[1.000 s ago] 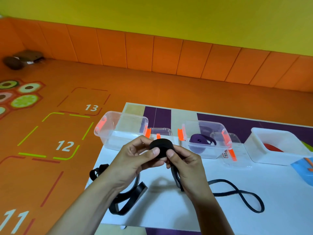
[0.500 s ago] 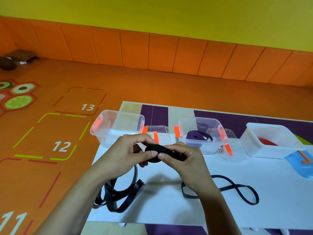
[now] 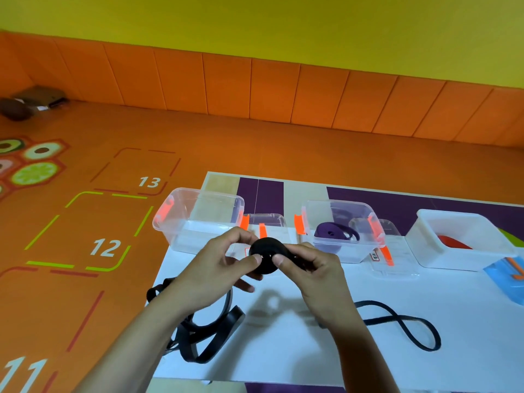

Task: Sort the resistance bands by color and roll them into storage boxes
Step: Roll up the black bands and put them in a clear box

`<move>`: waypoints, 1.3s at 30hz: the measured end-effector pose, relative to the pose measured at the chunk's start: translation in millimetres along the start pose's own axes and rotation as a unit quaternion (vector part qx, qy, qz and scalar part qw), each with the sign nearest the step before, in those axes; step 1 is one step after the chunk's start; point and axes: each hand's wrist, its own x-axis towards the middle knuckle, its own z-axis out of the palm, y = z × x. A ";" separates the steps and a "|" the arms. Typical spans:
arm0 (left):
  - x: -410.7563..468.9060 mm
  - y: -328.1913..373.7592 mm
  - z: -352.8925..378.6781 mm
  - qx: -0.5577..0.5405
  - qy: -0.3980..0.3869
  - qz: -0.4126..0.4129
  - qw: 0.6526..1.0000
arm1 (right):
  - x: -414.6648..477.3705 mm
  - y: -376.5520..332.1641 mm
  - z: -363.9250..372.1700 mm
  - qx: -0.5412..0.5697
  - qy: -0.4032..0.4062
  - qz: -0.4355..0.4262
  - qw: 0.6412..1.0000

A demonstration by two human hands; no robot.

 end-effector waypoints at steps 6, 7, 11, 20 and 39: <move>-1.7 7.3 -15.7 0.134 -0.013 0.072 0.988 | 5.1 -8.3 -5.0 -0.036 -0.063 0.001 0.997; -0.4 6.1 -16.6 0.142 -0.019 0.069 0.987 | 6.4 -7.7 -3.8 -0.036 -0.060 0.000 0.998; 3.0 -1.8 -14.0 0.164 -0.029 0.064 0.984 | 8.9 -0.6 0.6 -0.015 -0.039 0.019 0.999; 6.1 -12.3 1.6 -0.009 0.013 0.027 1.000 | 9.2 13.8 2.3 0.021 -0.014 0.024 0.999; 13.1 -8.7 4.1 -0.056 0.053 0.017 0.997 | 16.6 4.9 -13.2 0.007 -0.027 -0.005 1.000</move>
